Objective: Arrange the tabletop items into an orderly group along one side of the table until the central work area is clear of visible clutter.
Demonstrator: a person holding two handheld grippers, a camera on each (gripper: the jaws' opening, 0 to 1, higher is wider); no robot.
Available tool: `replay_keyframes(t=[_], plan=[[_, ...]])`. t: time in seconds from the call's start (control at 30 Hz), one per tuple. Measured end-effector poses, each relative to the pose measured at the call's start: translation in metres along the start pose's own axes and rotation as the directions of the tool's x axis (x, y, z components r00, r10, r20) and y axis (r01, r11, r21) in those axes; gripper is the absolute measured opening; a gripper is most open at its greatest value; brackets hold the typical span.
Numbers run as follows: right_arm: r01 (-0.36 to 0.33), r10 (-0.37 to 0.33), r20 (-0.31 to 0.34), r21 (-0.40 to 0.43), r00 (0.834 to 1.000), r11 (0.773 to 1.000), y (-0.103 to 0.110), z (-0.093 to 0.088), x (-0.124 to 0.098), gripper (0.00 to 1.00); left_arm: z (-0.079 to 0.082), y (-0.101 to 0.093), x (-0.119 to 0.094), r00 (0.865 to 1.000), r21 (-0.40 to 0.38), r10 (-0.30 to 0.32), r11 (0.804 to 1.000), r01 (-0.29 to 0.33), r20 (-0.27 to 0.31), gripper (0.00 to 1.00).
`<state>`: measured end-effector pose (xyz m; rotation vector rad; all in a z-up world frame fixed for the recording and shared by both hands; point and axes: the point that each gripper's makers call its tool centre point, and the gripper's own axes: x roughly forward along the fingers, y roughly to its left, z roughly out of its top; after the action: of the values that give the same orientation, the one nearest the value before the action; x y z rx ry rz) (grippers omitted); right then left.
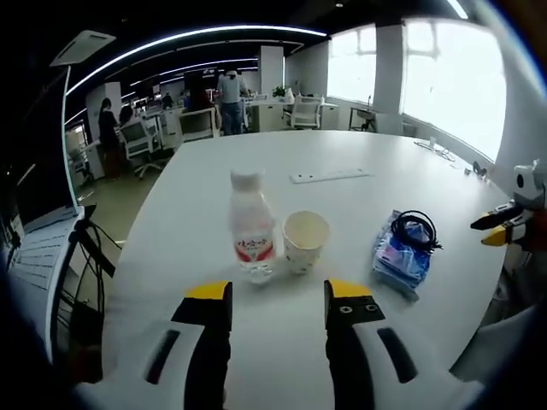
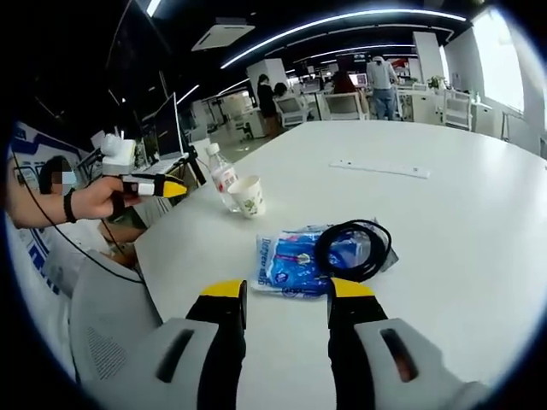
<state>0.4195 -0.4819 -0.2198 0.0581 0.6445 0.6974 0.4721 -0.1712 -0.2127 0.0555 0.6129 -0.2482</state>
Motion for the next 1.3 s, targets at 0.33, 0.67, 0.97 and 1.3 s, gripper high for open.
replay_keyframes(t=[0.33, 0.67, 0.97, 1.3], plan=[[0.014, -0.013, -0.011, 0.028, 1.0, 0.999, -0.006, -0.005, 0.004, 0.35, -0.005, -0.032, -0.008, 0.997, 0.082, -0.075, 0.994, 0.074, 0.012, 0.43], [0.033, -0.033, 0.001, 0.064, 0.999, 0.997, -0.016, -0.001, 0.011, 0.35, -0.003, -0.043, -0.013, 0.994, 0.106, -0.109, 0.989, 0.107, 0.016, 0.43], [0.07, -0.072, 0.011, 0.134, 0.997, 0.989, -0.03, 0.0, 0.022, 0.35, -0.008, -0.048, -0.018, 0.993, 0.113, -0.12, 0.986, 0.119, 0.003, 0.43], [0.182, -0.183, -0.016, 0.211, 0.983, 0.96, -0.065, -0.001, 0.039, 0.34, -0.014, -0.055, -0.024, 0.992, 0.124, -0.129, 0.984, 0.13, -0.013, 0.43]])
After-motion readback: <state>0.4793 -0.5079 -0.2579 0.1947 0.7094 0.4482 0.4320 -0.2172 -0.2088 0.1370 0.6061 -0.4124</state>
